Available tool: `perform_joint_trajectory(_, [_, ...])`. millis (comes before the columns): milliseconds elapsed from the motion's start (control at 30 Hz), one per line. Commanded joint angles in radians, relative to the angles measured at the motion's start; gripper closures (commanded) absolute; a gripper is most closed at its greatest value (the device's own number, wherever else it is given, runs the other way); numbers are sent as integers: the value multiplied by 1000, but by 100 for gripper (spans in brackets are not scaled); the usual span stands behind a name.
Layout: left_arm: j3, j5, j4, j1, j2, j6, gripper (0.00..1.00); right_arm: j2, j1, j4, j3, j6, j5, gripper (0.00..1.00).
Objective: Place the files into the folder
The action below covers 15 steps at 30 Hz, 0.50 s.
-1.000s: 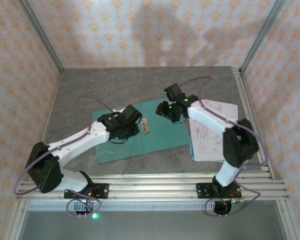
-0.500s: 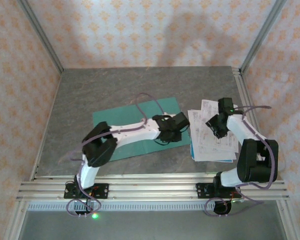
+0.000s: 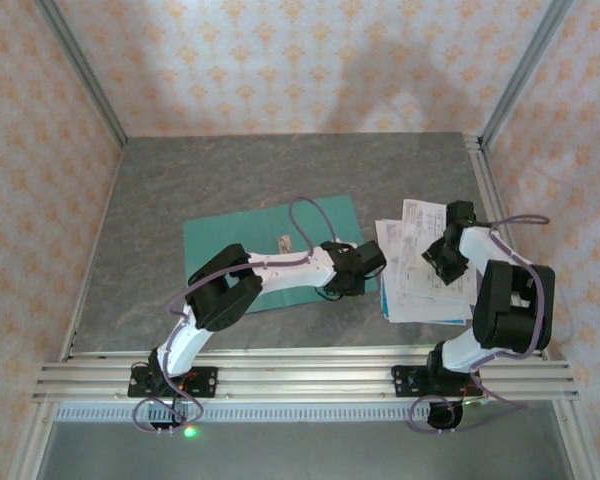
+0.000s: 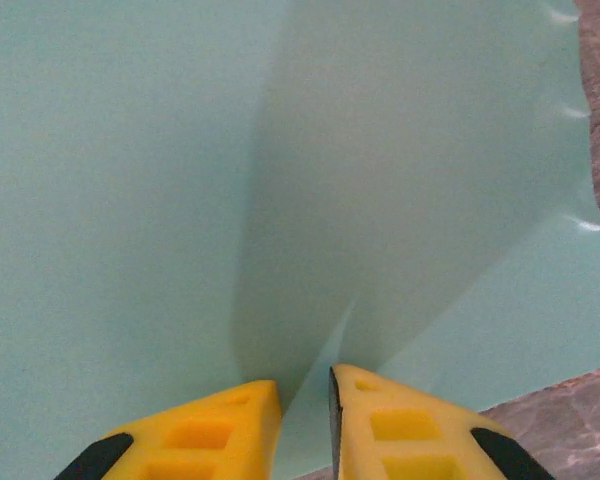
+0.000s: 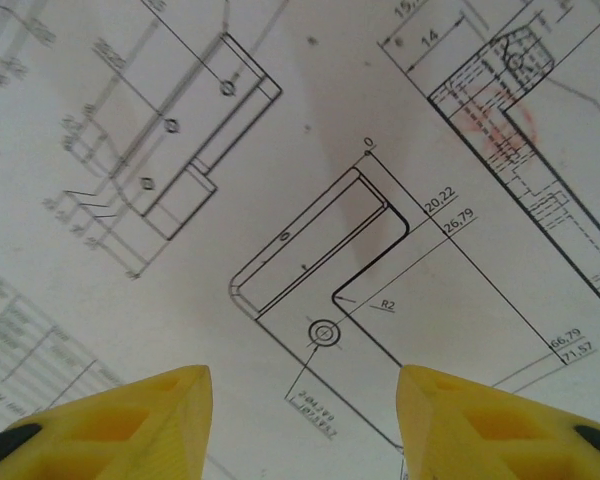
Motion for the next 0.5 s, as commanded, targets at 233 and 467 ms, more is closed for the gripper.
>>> perform_joint_trajectory(233, [-7, -14, -44, -34, 61, 33, 79, 43, -5, 39, -76, 21, -13, 49])
perform_joint_trajectory(467, [30, -9, -41, -57, 101, 23, 79, 57, -4, 68, -109, 39, -40, 50])
